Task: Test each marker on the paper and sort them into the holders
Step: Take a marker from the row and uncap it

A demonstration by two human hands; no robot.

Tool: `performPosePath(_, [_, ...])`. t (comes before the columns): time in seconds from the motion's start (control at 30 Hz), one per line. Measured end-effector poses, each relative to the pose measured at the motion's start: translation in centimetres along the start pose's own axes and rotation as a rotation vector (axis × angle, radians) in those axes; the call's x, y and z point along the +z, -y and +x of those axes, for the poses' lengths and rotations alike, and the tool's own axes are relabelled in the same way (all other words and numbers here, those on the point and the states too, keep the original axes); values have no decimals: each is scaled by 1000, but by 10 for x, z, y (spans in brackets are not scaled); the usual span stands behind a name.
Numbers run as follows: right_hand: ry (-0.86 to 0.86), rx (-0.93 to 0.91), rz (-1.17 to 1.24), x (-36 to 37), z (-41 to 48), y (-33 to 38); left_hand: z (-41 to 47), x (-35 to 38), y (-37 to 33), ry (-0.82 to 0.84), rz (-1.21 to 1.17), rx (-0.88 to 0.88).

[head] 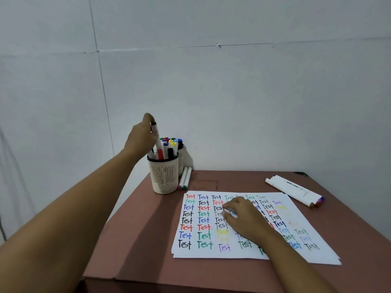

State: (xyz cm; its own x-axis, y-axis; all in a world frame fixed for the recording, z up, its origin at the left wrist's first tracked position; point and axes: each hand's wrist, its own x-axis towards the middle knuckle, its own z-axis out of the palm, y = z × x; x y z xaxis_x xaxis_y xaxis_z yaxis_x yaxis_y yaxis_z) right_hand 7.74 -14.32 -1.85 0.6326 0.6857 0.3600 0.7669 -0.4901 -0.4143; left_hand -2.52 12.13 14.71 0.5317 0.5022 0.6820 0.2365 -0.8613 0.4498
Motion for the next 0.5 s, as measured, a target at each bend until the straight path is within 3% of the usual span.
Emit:
performPosePath(0.2, [0,13,7,-1,1,-2,-8,23,9,205,384,78])
performPosePath(0.5, [-5,11,-3,-1,1,-2,-74,47,0,-133,92,274])
